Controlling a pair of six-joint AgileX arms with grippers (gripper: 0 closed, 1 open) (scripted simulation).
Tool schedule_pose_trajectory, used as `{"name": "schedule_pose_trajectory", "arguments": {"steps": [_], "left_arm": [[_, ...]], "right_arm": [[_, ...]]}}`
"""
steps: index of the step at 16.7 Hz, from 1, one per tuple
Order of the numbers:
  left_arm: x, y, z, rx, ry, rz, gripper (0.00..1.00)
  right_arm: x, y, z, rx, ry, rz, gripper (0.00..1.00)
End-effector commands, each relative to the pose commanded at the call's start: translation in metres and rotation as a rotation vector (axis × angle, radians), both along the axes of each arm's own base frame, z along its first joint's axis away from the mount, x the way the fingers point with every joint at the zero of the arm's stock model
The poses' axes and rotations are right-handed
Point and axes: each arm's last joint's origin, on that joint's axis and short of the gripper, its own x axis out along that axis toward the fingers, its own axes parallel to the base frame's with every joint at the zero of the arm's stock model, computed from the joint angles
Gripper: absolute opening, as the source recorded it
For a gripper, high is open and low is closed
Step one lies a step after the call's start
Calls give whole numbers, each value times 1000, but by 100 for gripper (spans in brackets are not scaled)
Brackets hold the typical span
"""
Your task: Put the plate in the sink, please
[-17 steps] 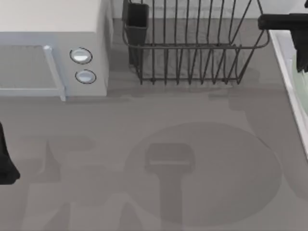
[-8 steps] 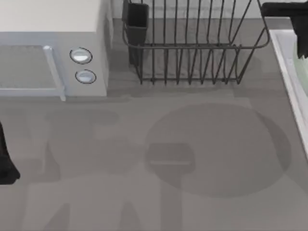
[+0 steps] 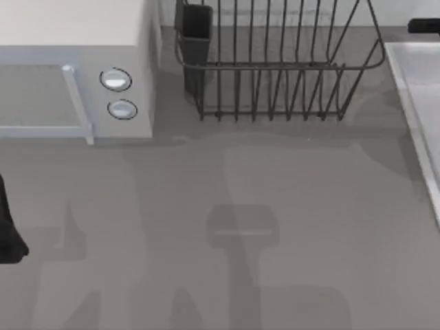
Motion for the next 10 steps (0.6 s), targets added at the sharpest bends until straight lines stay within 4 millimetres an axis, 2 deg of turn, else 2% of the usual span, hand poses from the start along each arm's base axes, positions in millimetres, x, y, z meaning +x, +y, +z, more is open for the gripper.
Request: {"name": "schedule_pose_trajectory", "arguments": {"steps": [2,4,8,10], "left_arm": [[0,0,0,0,0,0,100],[0,0,0,0,0,0,100],[0,0,0,0,0,0,100],[0,0,0,0,0,0,100]], "right_arm": [[10,-25,-19,0,4,0,0],[14,-39,-29,1,6,1,0],[15,-41,-30,1,6,1,0],[15,-41,-30,1,6,1,15]]}}
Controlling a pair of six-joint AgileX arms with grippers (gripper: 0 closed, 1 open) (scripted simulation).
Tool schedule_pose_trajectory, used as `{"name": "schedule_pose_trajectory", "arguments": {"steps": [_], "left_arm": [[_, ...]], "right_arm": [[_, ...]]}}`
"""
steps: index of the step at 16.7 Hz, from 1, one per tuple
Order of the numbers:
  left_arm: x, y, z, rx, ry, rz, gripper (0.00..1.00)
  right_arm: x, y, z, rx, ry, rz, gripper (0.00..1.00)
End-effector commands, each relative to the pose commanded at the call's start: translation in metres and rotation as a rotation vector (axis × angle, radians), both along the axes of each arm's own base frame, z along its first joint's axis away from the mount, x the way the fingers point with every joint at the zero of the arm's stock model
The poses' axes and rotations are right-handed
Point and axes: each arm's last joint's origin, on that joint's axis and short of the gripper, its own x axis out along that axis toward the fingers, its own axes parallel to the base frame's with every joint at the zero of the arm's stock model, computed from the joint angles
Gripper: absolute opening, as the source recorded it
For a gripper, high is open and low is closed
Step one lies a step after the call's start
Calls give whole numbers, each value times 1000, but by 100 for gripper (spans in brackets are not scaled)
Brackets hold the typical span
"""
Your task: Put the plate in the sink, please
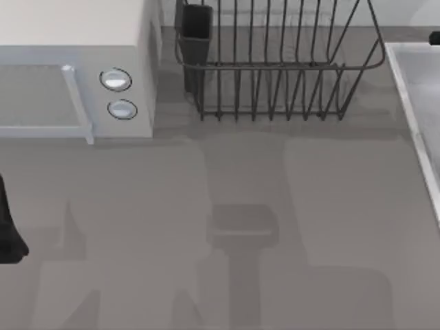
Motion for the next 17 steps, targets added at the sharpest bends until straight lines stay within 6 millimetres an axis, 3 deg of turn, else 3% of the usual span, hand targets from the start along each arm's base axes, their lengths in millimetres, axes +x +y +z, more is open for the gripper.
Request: {"name": "schedule_pose_trajectory", "arguments": {"steps": [11,17], "left_arm": [[0,0,0,0,0,0,100],[0,0,0,0,0,0,100]], "right_arm": [[0,0,0,0,0,0,98],[0,0,0,0,0,0,100]]}}
